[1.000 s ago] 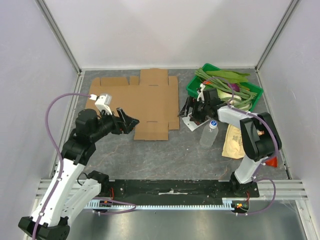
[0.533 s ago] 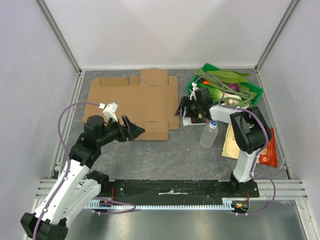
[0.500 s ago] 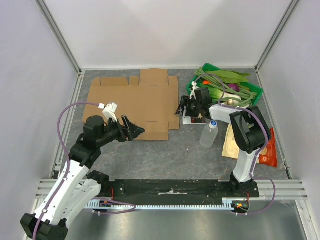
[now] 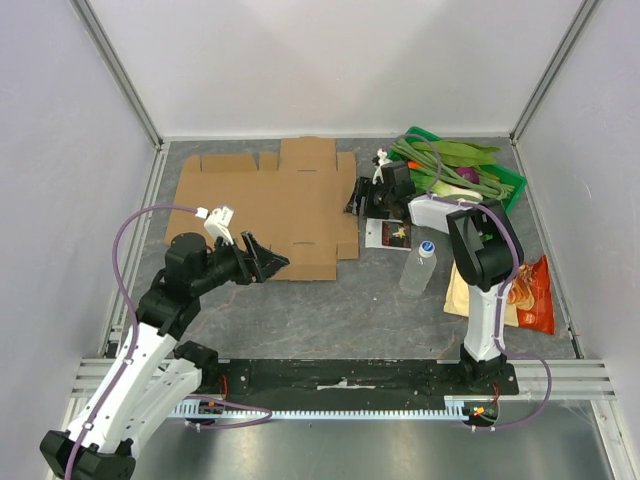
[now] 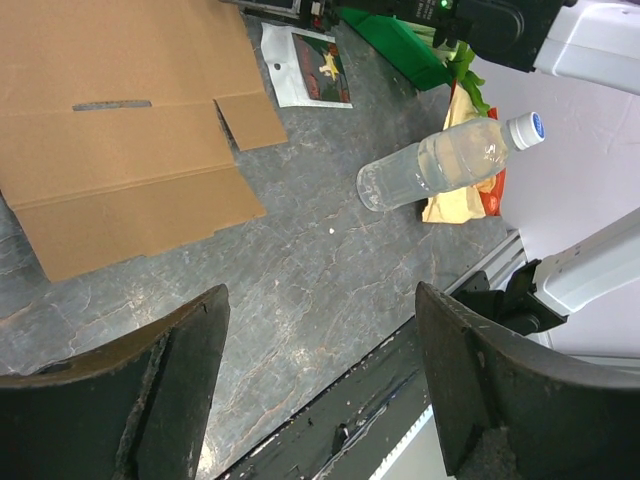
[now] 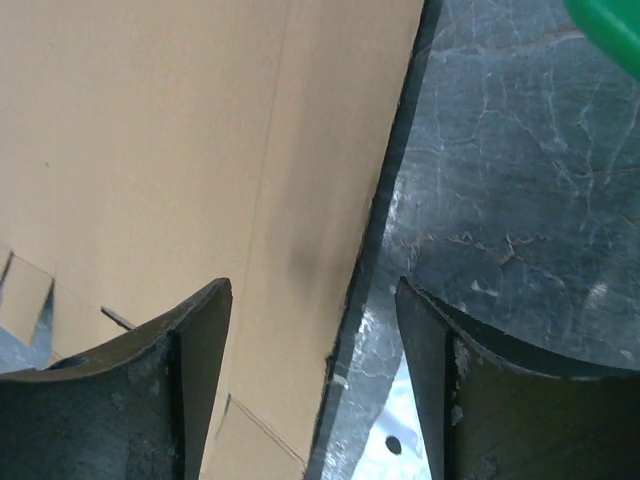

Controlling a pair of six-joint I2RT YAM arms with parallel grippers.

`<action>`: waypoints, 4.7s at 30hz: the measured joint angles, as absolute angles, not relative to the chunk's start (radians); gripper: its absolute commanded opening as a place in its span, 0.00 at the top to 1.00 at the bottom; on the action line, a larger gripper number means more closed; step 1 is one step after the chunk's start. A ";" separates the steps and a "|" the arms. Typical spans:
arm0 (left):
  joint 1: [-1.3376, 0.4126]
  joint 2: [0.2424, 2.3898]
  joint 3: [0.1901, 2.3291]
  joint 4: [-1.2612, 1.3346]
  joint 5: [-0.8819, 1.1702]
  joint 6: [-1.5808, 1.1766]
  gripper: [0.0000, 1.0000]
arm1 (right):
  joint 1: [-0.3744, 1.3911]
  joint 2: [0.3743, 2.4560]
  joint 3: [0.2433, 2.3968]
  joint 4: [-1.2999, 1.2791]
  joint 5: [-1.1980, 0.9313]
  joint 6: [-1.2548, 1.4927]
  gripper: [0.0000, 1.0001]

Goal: Fold the paper box

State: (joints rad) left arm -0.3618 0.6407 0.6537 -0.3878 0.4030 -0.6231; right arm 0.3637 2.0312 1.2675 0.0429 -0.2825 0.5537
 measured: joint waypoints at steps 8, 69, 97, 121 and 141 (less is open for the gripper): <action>-0.362 0.635 0.710 -0.443 0.389 -0.616 0.20 | 0.354 2.105 1.254 0.231 -0.351 0.744 0.53; -0.115 1.461 1.578 -0.267 0.699 -0.153 0.28 | 0.307 1.666 1.737 -0.575 -0.937 -0.179 1.00; -0.115 1.436 1.409 0.111 0.839 -0.141 0.98 | 0.332 1.706 1.768 -0.549 -0.933 -0.132 0.57; -0.133 1.381 1.160 0.241 0.845 -0.348 0.43 | 0.479 1.863 1.826 -0.217 -0.737 0.094 1.00; -0.090 1.108 1.039 -0.083 0.046 -0.384 0.44 | 0.480 1.870 1.835 -0.241 -0.766 0.039 1.00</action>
State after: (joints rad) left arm -0.0898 1.1084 1.0386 -0.0830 0.0463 -0.3843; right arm 0.4805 1.8698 1.8347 -0.2413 -0.7658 0.0395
